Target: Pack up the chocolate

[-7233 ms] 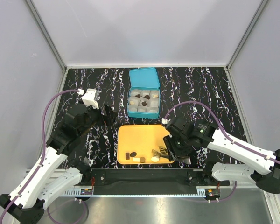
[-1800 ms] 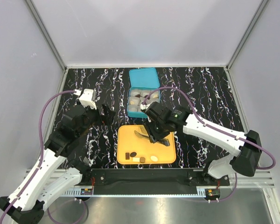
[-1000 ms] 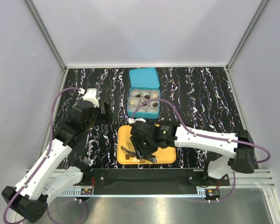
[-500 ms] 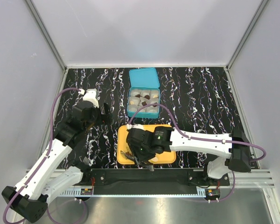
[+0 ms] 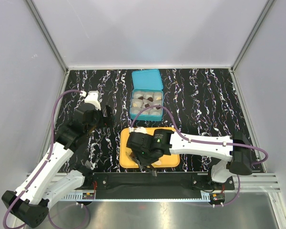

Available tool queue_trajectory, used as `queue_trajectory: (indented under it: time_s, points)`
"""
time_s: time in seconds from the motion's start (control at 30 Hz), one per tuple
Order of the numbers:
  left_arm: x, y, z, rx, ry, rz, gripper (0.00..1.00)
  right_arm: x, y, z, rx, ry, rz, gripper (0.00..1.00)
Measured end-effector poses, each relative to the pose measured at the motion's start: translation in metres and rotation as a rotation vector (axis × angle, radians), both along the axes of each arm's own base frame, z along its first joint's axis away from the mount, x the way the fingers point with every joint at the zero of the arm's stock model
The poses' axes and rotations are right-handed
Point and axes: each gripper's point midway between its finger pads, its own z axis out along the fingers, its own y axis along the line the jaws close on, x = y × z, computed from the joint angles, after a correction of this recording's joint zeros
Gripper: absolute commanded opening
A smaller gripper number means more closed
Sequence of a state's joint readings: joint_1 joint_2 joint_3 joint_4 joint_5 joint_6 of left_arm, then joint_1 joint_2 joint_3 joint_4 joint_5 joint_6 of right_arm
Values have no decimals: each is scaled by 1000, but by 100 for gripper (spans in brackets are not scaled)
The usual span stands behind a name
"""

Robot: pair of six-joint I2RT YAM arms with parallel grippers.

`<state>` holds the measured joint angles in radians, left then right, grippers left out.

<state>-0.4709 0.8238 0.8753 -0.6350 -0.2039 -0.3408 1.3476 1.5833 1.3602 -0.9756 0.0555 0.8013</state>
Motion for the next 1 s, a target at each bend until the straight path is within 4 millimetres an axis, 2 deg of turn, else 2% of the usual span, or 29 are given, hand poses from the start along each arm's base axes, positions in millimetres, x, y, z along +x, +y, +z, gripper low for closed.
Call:
queue_trajectory:
  time_s: [0.3,1.0]
  points:
    - [0,0,0,0,0,0,99,3,1,6,1,-16,-4,48]
    - [0,0,0,-1,-1,0,99,11,-5,-6,-88,-50,6,50]
